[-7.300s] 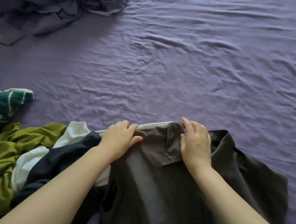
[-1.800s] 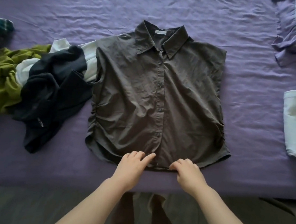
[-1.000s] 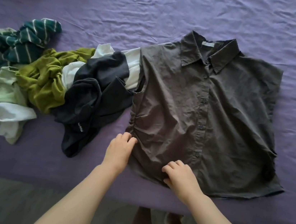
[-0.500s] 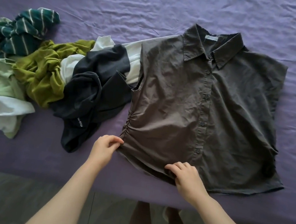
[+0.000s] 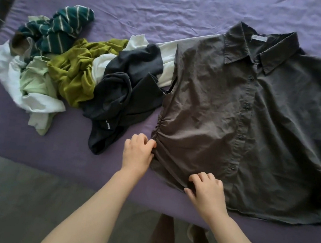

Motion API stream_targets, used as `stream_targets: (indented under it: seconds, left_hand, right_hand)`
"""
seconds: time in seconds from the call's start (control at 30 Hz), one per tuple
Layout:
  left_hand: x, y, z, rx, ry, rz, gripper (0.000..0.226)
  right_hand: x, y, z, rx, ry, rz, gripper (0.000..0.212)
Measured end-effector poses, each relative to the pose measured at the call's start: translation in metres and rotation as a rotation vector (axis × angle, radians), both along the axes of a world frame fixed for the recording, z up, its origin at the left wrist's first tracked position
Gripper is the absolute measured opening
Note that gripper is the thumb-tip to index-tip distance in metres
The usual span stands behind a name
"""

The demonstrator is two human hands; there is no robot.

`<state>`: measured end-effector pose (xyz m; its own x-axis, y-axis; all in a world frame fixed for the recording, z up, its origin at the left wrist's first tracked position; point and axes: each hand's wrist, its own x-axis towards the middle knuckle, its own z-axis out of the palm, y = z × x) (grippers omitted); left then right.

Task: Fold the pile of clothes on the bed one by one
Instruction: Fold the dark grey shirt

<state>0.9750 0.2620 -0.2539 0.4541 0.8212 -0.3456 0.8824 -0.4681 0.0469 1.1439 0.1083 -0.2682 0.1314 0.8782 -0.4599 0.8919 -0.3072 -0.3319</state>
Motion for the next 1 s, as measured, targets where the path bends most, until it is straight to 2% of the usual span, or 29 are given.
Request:
stream_targets:
  seconds: [0.1,0.2,0.33,0.43,0.53,0.6,0.67,0.73,0.8,0.9,0.93,1.0]
  left_hand:
    - [0.006,0.004,0.003,0.119,0.112,-0.258,0.032]
    - [0.004,0.016,0.003,0.11,0.023,-0.416,0.027]
    - [-0.017,0.029,0.005,0.072,-0.111,-0.547,0.021]
    - [-0.033,0.031,0.009,0.061,-0.104,-0.543,0.022]
    - [-0.028,0.03,0.009,0.026,0.023,-0.515,0.025]
    - [-0.014,0.027,0.012,0.019,0.082,-0.47,0.013]
    - [0.004,0.018,0.015,-0.007,-0.024,-0.457,0.009]
    - [0.029,0.0,0.016,-0.103,-0.15,-0.547,0.005]
    - [0.053,-0.026,0.006,-0.237,-0.193,-0.636,0.013]
    - [0.079,-0.062,-0.01,-0.42,-0.066,-0.649,0.028]
    - [0.083,-0.07,-0.014,-0.43,-0.044,-0.658,0.03]
    - [0.087,-0.083,-0.02,-0.412,-0.025,-0.685,0.037]
  right_hand:
    - [-0.009,0.007,0.001,0.113,-0.03,0.057,0.036]
    - [-0.005,0.009,0.001,0.151,-0.013,0.116,0.047]
    - [-0.003,0.001,0.001,0.129,0.176,0.027,0.031]
    - [-0.013,-0.001,-0.005,0.013,0.157,0.08,0.043]
    - [-0.014,0.001,-0.006,-0.085,0.113,0.163,0.056]
    - [-0.007,0.0,0.001,-0.024,0.066,0.231,0.055]
    - [0.004,-0.008,0.004,0.039,0.004,0.2,0.056]
    - [0.012,-0.016,0.006,-0.024,0.049,0.169,0.051]
    - [0.02,-0.026,-0.005,-0.056,0.093,0.22,0.043]
    - [0.033,-0.034,0.001,-0.055,0.15,0.177,0.031]
    - [0.041,-0.039,0.005,-0.023,0.133,0.109,0.031]
    - [0.056,-0.054,0.007,0.003,0.057,0.02,0.045]
